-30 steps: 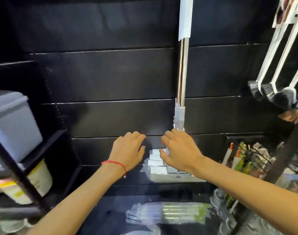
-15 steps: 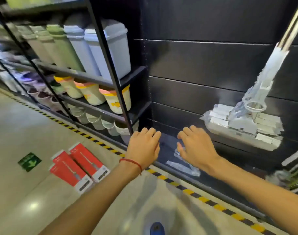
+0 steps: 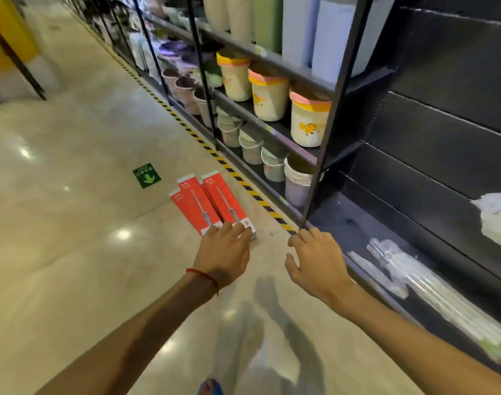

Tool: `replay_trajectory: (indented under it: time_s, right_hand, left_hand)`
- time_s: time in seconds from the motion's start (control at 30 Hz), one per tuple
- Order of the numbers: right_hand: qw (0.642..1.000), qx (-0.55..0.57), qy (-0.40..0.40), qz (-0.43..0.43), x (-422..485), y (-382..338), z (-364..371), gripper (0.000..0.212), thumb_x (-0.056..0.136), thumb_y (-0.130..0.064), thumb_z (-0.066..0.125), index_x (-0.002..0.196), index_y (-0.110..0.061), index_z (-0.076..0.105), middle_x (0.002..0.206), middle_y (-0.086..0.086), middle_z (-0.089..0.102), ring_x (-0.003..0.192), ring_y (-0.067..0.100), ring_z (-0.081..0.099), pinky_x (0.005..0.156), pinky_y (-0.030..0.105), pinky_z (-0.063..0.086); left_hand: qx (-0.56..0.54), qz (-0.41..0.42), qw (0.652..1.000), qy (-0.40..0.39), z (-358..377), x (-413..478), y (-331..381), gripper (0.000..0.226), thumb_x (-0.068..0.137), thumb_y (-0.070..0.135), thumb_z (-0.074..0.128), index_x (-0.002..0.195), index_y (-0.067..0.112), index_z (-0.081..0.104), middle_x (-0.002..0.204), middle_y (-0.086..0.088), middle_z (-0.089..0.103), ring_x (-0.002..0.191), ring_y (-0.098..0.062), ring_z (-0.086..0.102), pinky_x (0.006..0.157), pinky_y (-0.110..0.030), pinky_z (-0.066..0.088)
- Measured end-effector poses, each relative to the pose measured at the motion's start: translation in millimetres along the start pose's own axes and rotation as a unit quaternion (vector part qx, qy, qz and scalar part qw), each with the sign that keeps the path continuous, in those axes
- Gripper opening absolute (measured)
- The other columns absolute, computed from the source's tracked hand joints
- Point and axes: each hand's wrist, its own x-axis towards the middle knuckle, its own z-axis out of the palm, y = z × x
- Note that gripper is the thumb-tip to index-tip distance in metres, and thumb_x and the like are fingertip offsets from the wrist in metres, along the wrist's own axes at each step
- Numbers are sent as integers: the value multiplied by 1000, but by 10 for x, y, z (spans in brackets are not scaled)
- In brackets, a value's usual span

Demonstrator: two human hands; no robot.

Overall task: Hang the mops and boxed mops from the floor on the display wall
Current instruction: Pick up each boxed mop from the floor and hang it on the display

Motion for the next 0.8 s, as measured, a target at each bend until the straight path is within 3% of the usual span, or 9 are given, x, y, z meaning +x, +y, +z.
replay_trajectory:
  time_s: [0.27, 0.37, 0.53, 0.8]
  right_hand:
    - [999, 33, 1, -26, 771, -1701, 435, 26, 85, -37, 59, 96, -18, 73, 89, 1, 68, 88, 25, 60, 77, 40, 47]
    - [998, 47, -9, -41, 1026, -2124, 563, 27, 86, -37, 57, 99, -18, 72, 94, 1, 68, 92, 25, 60, 80, 39, 48]
    - [997, 34, -22, -72, 1608, -2504, 748, 29, 88, -37, 54, 100, -17, 70, 96, 2, 68, 93, 25, 61, 80, 38, 49]
    - [993, 23, -9, -113, 3046, -2792, 1220, 20, 82, -27, 70, 95, -12, 72, 90, 7, 69, 88, 30, 63, 76, 43, 53]
  left_hand:
    - [4, -40, 998, 48, 256, -780, -1798, 11, 83, 14, 68, 94, 12, 70, 88, -5, 69, 75, -30, 61, 63, -39, 48]
    - [-5, -55, 998, 25, 278, -895, -2331, 16, 82, 15, 73, 97, 12, 71, 88, -4, 70, 72, -28, 61, 61, -38, 48]
    - [-5, -82, 997, -11, 470, -853, -2995, 19, 85, 24, 75, 99, 11, 71, 94, -4, 72, 76, -28, 65, 63, -39, 50]
    - [25, -116, 989, -92, 1020, -198, -4120, 26, 87, 29, 74, 107, 13, 71, 101, -4, 73, 84, -28, 66, 69, -40, 52]
